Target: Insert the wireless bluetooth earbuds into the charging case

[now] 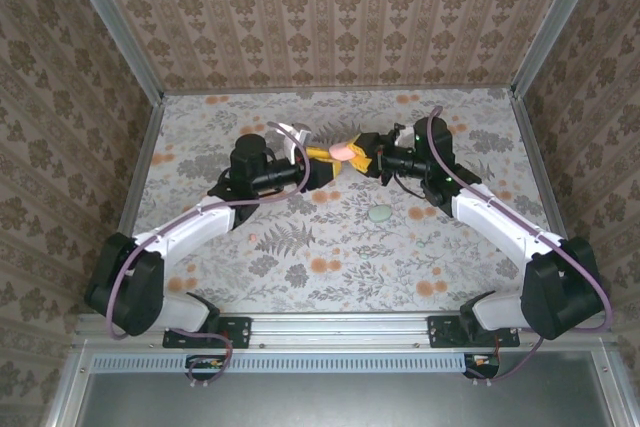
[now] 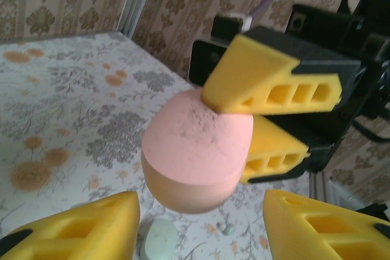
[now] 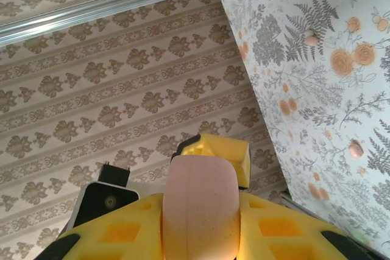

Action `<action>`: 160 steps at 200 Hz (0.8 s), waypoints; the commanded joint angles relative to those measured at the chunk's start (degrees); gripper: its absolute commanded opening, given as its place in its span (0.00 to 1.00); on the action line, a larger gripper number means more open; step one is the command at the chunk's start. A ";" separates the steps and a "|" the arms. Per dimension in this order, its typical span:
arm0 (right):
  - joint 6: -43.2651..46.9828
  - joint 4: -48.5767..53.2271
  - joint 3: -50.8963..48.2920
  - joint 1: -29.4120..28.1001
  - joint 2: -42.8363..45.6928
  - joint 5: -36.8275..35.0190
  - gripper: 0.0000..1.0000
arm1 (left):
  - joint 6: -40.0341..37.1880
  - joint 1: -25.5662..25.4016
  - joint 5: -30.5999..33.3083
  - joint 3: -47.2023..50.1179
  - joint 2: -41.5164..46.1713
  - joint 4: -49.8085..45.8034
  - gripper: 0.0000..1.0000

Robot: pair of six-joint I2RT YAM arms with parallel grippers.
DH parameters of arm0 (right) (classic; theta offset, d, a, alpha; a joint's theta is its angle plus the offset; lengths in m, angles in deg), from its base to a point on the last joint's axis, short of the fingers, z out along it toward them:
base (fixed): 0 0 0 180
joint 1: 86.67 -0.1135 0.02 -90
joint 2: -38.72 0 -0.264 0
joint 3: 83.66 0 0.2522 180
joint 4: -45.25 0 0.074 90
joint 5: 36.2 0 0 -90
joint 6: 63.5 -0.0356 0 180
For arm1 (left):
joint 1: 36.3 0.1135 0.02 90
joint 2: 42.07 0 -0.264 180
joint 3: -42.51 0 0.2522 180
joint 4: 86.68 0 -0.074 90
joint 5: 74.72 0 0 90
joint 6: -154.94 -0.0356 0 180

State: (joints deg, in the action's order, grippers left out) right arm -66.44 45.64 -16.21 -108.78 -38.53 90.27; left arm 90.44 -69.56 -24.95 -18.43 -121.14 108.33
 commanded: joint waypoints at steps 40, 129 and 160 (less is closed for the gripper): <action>-4.68 -4.33 0.41 0.44 2.38 2.49 0.29 | 3.24 0.21 -4.90 -1.88 -0.54 7.06 0.53; -5.05 -4.04 -0.51 0.40 3.93 2.38 0.29 | 5.68 -1.55 -6.69 -4.94 -4.77 11.41 0.43; -5.05 -4.06 -0.32 0.35 4.06 2.64 0.29 | 5.67 -1.46 -6.72 -5.22 -4.76 10.98 0.53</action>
State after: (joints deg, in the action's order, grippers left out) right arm -69.77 43.70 -16.30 -107.99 -36.10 91.63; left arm 95.42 -70.52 -29.85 -21.38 -125.82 116.51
